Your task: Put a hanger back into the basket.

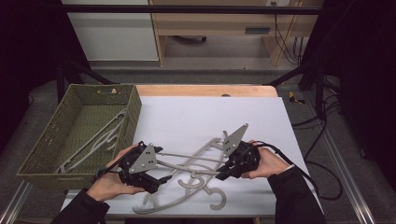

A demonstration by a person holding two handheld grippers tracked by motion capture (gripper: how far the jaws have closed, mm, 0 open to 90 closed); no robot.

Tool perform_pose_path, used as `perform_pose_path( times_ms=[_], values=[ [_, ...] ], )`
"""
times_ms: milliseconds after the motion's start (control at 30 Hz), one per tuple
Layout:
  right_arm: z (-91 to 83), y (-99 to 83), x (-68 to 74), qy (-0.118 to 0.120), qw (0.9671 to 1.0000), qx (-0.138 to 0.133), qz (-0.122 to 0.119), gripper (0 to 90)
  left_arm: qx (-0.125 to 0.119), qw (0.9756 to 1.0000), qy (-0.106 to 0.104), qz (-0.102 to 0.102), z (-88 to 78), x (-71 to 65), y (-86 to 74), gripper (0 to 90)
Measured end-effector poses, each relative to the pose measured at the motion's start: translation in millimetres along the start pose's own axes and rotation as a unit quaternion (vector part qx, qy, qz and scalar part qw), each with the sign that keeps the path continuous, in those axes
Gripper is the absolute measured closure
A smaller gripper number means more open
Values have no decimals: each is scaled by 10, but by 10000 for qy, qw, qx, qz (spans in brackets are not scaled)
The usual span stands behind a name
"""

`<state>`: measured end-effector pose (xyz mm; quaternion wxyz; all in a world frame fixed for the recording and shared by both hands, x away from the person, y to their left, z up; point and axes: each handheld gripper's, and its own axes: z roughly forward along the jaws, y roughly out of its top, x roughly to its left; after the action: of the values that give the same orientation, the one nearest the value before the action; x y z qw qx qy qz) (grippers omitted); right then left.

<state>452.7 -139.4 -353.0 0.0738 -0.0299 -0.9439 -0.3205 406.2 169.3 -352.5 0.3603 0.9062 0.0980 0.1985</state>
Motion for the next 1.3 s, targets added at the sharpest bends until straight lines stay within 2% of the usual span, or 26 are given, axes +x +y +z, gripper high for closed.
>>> perform_pose_path(
  times_ms=[100,167,367,500,533,567,667,733,800,867,900,933,1000,1100,1133,1167,1300],
  values=[
    [8,8,9,22,10000,74,39,817,93,9997,-54,198,49,-20,17,182],
    [20,8,4,48,10000,70,-29,817,156,9993,-91,338,78,-33,27,214],
    [31,8,7,118,9999,85,-16,818,307,9966,-105,758,140,-57,52,321],
    [35,10,10,140,9999,99,-10,818,326,9947,-86,970,166,-79,58,419],
    [34,10,9,137,9999,96,-13,818,326,9947,-86,970,166,-79,58,444],
    [32,9,8,133,9999,94,-3,818,362,9934,-90,1089,178,-94,57,465],
    [33,9,3,140,9999,65,-43,817,422,9910,-74,1270,190,-114,52,545],
    [31,9,8,142,9999,80,-21,818,430,9901,-61,1337,193,-124,47,589],
    [30,7,11,143,9999,84,-26,818,497,9879,-7,1466,190,-136,42,626],
    [26,8,19,139,9998,116,0,818,483,9877,12,1490,194,-144,34,671],
    [28,9,18,158,9998,111,-18,818,538,9862,28,1568,188,-140,34,692],
    [28,10,18,155,9998,113,-15,818,519,9861,55,1574,191,-143,29,712],
    [29,10,18,152,9998,122,-18,818,523,9857,59,1602,192,-147,26,724],
    [31,9,18,152,9998,133,4,818,566,9819,127,1801,198,-175,21,740],
    [34,9,16,166,9998,123,10,818,562,9819,106,1803,198,-180,20,743],
    [34,9,16,167,9998,127,3,817,574,9806,114,1872,195,-184,18,749],
    [28,5,8,96,9999,62,-82,816,565,9782,132,1996,187,-209,12,768]
  ],
)
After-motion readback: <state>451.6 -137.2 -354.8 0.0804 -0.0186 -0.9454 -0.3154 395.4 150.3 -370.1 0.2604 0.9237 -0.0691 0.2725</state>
